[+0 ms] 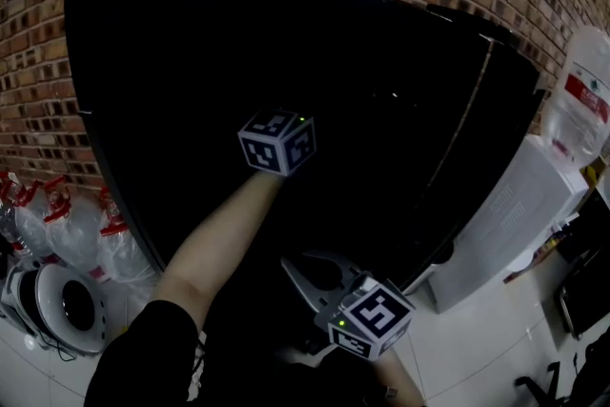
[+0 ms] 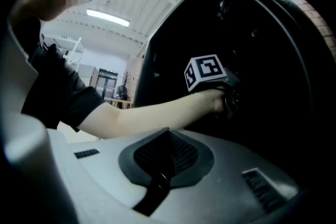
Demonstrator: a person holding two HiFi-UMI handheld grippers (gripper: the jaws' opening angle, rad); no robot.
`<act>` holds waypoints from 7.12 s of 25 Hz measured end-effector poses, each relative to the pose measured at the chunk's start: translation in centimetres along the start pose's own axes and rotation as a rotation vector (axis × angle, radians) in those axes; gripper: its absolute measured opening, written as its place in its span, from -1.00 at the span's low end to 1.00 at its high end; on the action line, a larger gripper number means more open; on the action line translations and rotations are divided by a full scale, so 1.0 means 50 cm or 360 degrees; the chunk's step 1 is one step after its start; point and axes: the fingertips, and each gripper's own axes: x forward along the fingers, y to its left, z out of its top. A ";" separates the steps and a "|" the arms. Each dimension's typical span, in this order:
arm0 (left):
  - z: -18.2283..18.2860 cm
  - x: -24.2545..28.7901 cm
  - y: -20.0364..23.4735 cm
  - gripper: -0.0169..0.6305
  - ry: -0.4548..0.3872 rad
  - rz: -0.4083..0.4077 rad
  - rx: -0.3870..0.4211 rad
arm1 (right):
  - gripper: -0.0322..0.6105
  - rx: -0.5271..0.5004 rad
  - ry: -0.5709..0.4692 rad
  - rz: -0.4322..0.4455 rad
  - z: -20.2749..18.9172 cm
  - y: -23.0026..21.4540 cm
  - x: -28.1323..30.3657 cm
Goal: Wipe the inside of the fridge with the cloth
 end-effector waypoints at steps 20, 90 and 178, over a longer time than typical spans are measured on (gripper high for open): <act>-0.060 0.047 0.068 -0.80 0.0068 0.0225 0.0089 | -0.89 0.0061 -0.0032 -0.0005 -0.010 -0.015 -0.007; -0.143 -0.040 -0.001 -0.80 0.0058 -0.0064 -0.0068 | -0.89 0.0052 0.0047 -0.0080 -0.036 -0.015 -0.032; -0.340 -0.110 0.041 -0.80 0.0319 0.0088 0.0002 | -0.89 0.0082 0.0139 -0.0004 -0.091 -0.006 -0.032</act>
